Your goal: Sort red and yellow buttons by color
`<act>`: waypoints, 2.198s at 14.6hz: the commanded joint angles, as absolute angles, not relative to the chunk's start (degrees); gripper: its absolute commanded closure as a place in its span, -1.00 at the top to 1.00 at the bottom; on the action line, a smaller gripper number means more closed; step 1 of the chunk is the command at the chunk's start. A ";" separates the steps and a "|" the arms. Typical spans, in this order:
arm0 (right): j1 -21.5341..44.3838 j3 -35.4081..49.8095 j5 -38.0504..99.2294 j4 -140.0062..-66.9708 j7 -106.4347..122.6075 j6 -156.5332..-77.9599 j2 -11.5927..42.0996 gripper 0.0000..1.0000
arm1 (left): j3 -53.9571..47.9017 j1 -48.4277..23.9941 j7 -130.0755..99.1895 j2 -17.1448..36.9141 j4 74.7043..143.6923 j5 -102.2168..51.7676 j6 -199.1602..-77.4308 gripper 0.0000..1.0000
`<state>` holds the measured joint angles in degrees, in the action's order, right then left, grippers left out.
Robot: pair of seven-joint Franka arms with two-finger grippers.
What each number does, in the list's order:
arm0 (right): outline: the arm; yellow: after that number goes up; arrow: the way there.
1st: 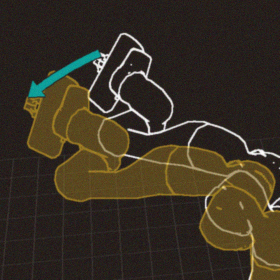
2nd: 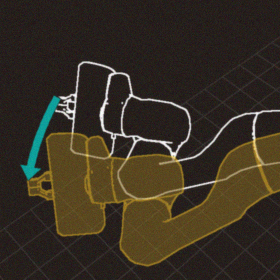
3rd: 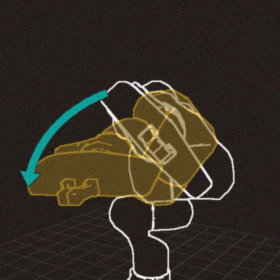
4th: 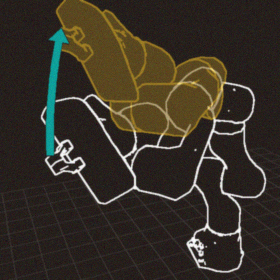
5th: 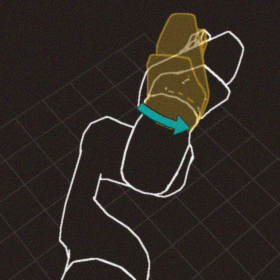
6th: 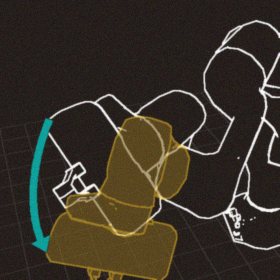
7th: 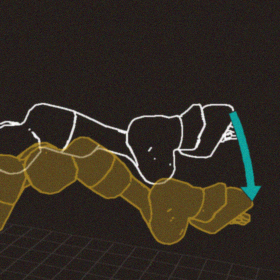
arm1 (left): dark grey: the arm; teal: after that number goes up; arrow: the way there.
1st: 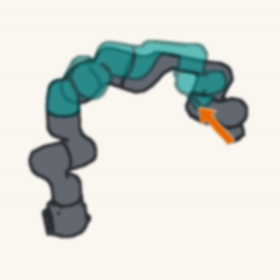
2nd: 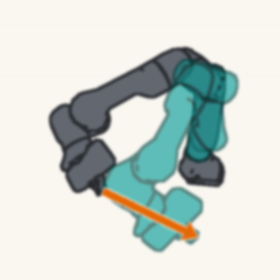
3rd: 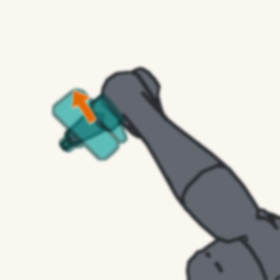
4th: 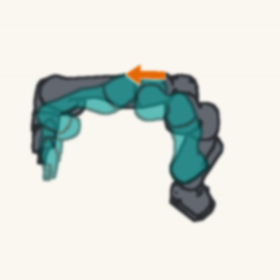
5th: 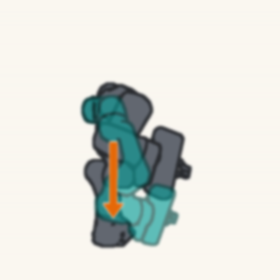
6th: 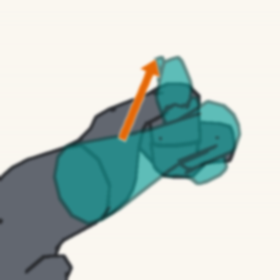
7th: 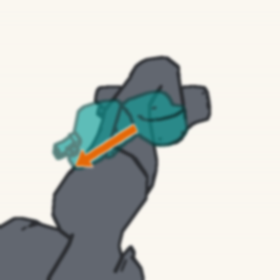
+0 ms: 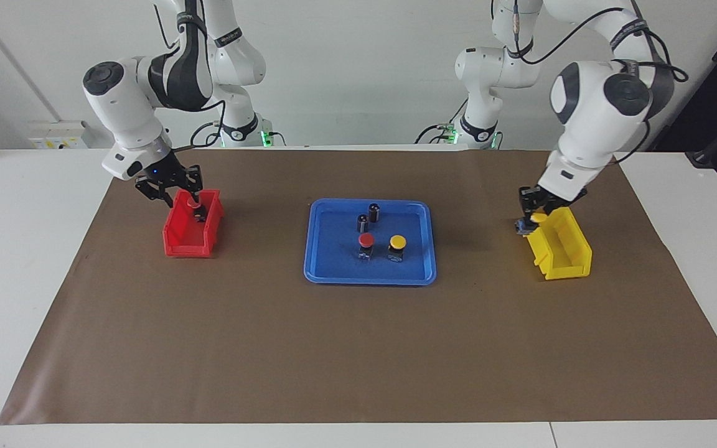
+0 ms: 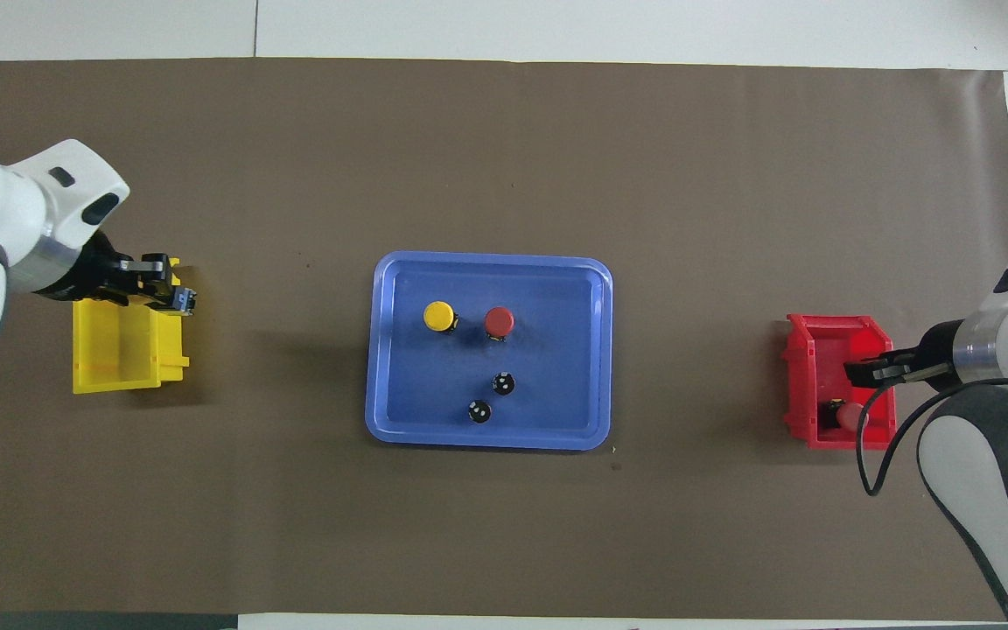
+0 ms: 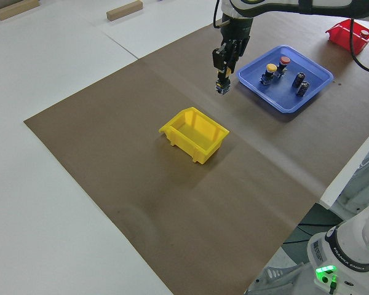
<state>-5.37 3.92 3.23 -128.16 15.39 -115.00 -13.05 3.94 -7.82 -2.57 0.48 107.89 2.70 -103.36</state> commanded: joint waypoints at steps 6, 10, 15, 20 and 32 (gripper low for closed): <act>19.05 5.98 0.10 -91.26 -23.00 -109.59 14.12 0.52 | 3.08 0.62 4.05 -1.31 119.16 6.15 -113.98 -0.97; 26.53 5.98 -2.80 -87.11 -33.73 -116.07 23.54 0.52 | 2.99 0.53 3.87 -2.20 124.97 6.15 -117.33 -0.97; 28.30 5.98 -3.87 -90.69 -37.44 -121.63 25.23 0.53 | 2.81 -0.44 2.20 -2.46 130.33 6.15 -122.50 -0.97; 29.44 6.06 -3.25 -97.11 -37.88 -125.33 23.38 0.49 | 2.81 -0.35 2.46 -2.46 131.31 6.15 -124.90 0.13; 29.79 6.86 -2.81 -100.81 -37.88 -126.47 22.24 0.32 | 1.67 -1.57 2.72 -7.74 116.14 5.54 -105.51 1.00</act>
